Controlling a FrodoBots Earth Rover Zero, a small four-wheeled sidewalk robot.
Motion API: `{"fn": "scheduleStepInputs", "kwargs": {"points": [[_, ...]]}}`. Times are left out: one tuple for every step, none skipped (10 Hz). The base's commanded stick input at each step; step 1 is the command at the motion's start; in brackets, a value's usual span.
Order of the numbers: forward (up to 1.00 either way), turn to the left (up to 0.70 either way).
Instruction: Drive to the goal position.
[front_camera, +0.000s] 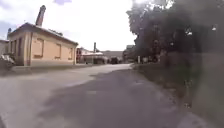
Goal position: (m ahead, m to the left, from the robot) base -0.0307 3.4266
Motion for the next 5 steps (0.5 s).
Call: {"fn": "scheduleStepInputs", "kwargs": {"points": [[0.7,0.0],[0.7,0.0],[0.7,0.0],[0.7,0.0],[0.7,0.0]]}}
